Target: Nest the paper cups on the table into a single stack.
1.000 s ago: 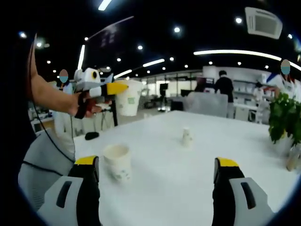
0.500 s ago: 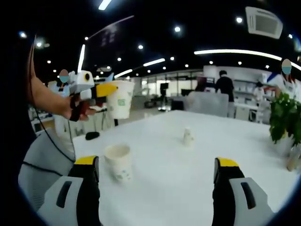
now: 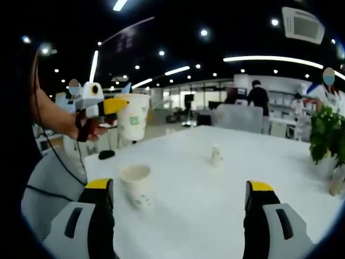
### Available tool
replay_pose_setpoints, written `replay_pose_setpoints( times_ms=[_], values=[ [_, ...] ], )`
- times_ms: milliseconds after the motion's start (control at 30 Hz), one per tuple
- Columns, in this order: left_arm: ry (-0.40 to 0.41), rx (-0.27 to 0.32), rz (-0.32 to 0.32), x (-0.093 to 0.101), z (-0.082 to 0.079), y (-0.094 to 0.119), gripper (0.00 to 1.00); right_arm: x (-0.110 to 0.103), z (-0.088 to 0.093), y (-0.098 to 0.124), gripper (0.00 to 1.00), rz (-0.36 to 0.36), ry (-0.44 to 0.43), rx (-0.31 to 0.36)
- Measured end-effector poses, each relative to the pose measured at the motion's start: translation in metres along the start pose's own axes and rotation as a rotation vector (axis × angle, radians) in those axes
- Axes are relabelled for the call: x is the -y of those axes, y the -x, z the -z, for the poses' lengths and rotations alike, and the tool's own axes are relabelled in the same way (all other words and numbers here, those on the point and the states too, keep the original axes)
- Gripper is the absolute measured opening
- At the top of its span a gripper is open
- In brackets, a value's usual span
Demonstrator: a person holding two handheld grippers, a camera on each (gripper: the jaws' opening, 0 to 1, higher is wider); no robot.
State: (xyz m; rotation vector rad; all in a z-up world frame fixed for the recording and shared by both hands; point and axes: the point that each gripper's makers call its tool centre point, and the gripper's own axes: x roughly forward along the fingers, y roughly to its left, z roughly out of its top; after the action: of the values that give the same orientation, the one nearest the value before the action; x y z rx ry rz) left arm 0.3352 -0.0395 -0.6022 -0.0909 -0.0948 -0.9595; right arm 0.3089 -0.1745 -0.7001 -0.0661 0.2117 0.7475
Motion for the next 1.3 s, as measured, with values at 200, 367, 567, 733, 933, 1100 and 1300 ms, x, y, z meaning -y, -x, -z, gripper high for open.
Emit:
replay_pose_setpoints(
  times_ms=[200,367,567,733,933,1100,1300],
  values=[
    [-0.002,0.009,0.003,0.004,-0.001,-0.001,0.38,0.000,0.000,0.001,1.00,0.002,-0.002,0.001],
    [-0.034,-0.002,-0.018,0.005,0.011,0.002,0.39,-0.001,0.002,0.002,1.00,0.003,-0.004,-0.002],
    [-0.025,-0.013,-0.020,0.005,0.027,0.006,0.38,-0.003,0.004,0.003,1.00,0.005,-0.010,-0.004],
    [-0.021,-0.015,-0.021,0.005,0.033,0.006,0.38,-0.003,0.009,0.005,1.00,0.004,-0.013,-0.013],
    [-0.019,-0.034,-0.007,0.007,0.044,0.005,0.38,-0.004,0.009,0.007,1.00,0.005,-0.017,-0.016],
    [-0.001,-0.069,0.010,0.007,0.064,0.005,0.38,-0.006,0.011,0.005,1.00,0.000,-0.017,-0.020],
    [0.020,-0.104,0.006,0.003,0.079,0.005,0.38,-0.007,0.011,0.006,1.00,0.003,-0.022,-0.018]
  ],
)
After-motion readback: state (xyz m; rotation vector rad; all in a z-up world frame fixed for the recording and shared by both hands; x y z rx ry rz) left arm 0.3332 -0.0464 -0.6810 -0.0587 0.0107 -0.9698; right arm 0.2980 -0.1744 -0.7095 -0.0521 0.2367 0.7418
